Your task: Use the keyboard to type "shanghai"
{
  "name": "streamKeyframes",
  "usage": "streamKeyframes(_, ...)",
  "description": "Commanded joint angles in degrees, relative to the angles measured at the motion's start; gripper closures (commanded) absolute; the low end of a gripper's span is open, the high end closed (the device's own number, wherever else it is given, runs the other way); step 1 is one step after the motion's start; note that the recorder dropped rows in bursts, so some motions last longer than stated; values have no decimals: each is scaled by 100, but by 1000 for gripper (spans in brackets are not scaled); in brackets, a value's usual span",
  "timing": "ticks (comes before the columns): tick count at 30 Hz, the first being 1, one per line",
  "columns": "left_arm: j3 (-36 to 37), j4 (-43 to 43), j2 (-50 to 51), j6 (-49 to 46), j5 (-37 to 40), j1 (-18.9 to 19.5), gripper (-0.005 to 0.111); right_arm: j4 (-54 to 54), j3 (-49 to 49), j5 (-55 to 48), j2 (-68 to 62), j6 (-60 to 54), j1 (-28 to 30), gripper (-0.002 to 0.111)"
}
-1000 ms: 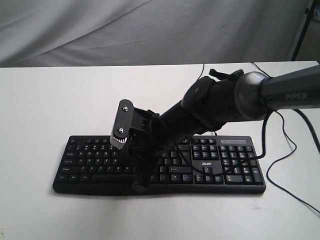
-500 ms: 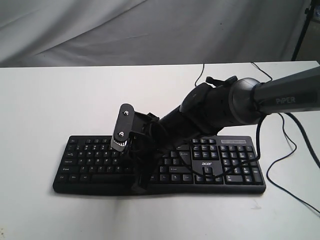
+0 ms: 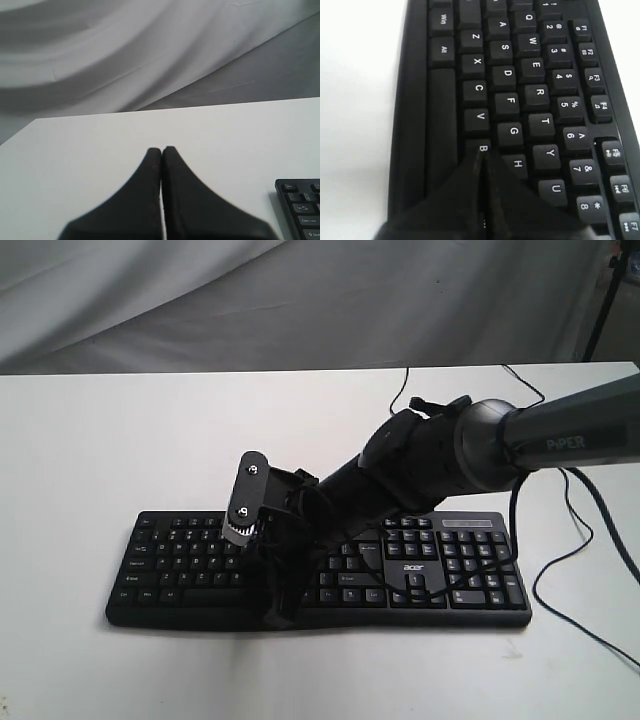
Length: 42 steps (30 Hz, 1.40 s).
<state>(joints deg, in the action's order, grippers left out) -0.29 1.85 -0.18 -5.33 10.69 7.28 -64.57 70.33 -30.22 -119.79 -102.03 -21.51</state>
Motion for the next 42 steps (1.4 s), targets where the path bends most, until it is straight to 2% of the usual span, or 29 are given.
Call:
streamKeyframes(1, 29, -3, 18, 16, -17, -22, 106, -45, -21, 29, 5, -82, 35, 108)
streamKeyframes(42, 29, -3, 18, 16, -17, -22, 106, -333, -21, 105, 206, -286, 25, 108)
